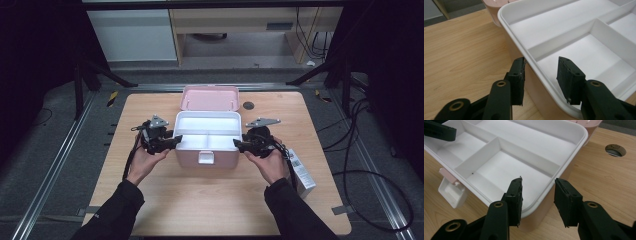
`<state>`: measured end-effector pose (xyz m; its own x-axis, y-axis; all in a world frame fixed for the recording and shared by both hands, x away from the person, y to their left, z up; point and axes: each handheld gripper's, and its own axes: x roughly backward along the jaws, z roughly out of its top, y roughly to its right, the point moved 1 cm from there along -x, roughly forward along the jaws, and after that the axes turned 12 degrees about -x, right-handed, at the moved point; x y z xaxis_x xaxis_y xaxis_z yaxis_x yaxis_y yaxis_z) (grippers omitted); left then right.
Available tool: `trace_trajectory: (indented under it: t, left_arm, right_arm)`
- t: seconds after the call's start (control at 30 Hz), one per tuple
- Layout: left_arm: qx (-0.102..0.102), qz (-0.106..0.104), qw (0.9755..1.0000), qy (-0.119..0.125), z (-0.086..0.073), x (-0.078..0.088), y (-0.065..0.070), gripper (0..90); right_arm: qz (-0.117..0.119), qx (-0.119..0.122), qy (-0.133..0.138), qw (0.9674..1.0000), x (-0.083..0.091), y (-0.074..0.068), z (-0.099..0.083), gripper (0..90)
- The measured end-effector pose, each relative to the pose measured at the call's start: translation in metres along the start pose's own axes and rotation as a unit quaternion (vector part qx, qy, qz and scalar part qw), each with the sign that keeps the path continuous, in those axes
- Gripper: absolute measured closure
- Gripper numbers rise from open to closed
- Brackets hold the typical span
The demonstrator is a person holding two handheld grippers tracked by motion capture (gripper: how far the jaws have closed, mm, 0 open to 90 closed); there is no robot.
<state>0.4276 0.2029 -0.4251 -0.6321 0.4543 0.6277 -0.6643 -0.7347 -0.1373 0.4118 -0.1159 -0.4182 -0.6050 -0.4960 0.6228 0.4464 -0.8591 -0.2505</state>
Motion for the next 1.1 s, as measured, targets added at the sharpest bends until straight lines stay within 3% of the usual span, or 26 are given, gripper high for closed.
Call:
trace_trajectory:
  t: [0.1,0.17,0.4,0.43,0.63,0.77,0.87,1.1]
  left_arm:
    - [0.007,-0.004,0.9998,-0.018,-0.001,-0.002,0.003,56.9]
    - [0.011,-0.002,0.9998,-0.016,-0.001,-0.002,0.004,57.1]
    - [-0.004,0.006,0.9997,-0.022,0.0,0.001,0.01,55.8]
    - [-0.009,0.006,0.9998,-0.016,0.0,0.001,0.009,50.5]
    - [-0.021,0.017,0.9993,0.027,0.008,0.018,-0.001,44.2]
    - [-0.026,0.003,0.9982,0.053,0.014,0.034,-0.011,43.6]
    - [-0.049,-0.014,0.9968,0.061,0.019,0.043,-0.021,43.0]
    - [-0.07,-0.048,0.9938,0.072,0.039,0.046,-0.043,43.6]
  right_arm:
    - [-0.002,0.005,0.001,1.0,-0.002,0.001,0.001,58.1]
    - [-0.005,0.008,0.002,1.0,-0.003,0.001,0.001,58.0]
    - [-0.004,0.011,0.002,0.9999,-0.002,0.004,0.001,60.2]
    - [-0.003,0.01,0.004,0.9999,-0.002,0.004,0.001,59.3]
    - [0.001,0.013,0.023,0.9996,0.005,0.004,0.006,50.6]
    - [0.005,0.035,0.043,0.9985,0.015,0.006,0.017,48.1]
    - [0.008,0.049,0.07,0.9963,0.028,0.008,0.032,45.5]
    - [0.017,0.068,0.086,0.9939,0.035,0.015,0.056,43.4]
